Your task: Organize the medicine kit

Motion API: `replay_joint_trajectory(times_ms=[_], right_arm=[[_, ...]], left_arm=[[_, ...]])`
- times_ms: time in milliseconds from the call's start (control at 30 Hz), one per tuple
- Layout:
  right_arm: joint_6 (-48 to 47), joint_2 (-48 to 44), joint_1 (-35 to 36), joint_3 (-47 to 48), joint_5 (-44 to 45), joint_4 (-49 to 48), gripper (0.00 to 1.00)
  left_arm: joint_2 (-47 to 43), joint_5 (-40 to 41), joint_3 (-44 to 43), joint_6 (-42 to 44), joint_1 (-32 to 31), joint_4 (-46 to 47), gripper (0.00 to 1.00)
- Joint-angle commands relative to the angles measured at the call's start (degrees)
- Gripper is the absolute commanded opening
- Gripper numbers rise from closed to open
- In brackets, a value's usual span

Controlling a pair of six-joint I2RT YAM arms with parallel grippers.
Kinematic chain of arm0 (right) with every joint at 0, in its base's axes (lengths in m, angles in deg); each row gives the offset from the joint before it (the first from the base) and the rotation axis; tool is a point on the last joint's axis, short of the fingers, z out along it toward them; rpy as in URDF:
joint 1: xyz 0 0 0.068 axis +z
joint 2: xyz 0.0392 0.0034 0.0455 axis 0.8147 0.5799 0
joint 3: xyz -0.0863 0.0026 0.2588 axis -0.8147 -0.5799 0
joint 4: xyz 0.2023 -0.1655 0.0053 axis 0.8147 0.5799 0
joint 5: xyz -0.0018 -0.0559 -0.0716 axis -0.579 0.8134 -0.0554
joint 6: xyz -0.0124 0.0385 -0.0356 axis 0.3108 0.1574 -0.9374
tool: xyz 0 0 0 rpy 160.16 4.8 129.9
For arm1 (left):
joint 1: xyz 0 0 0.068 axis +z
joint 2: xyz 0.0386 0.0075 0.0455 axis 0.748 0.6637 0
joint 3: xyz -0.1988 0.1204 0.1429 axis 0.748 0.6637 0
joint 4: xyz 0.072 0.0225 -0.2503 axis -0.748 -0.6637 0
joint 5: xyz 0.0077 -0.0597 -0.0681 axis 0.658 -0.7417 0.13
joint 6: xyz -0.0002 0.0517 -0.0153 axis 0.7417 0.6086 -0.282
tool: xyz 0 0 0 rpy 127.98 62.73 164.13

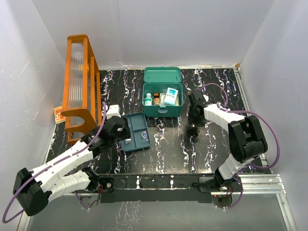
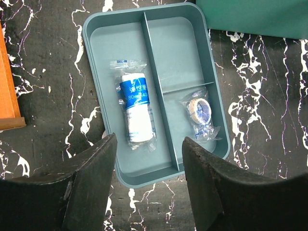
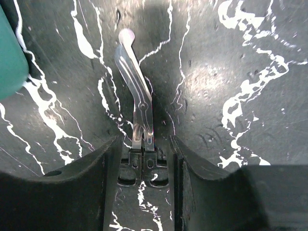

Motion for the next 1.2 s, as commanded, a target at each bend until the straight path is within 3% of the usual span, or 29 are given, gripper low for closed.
replay_joint_trajectory(times_ms=[0, 200, 467, 700, 800, 967, 1167], right_arm=[[-0.3, 0.5, 0.2, 4.7, 5.4, -2.3, 0.41], [-3.5, 7.5, -0.3, 9.4, 7.5, -4.2, 0.40], [-7.9, 11.7, -2.1, 10.6, 2.6, -5.3, 0.35], [-8.5, 10.8, -3.2, 7.9, -1.7, -5.5, 0.13], [-8.1, 8.8, -3.2, 7.0, -2.7, -5.6, 0.09], [-6.1, 3.7, -3.2, 4.7, -4.7, -6.2, 0.09], [-2.8, -4.2, -3.2, -1.3, -9.2, -8.8, 0.09]], left_arm=[[-1.2, 1.3, -0.6, 0.3, -0.3, 0.0, 0.56], [-1.5, 1.4, -1.0, 0.4, -0.2, -0.6, 0.56], [-2.5, 1.5, -0.8, 0.0, -0.2, -1.4, 0.56], [-2.1, 1.4, -0.9, 0.1, -0.2, -1.1, 0.56], [-1.8, 0.6, -1.1, 0.7, -0.2, -0.6, 0.56], [-1.2, -5.0, -1.1, 3.3, -0.3, 2.7, 0.57], [0.7, -18.9, -0.9, 8.0, -0.3, 9.8, 0.61]])
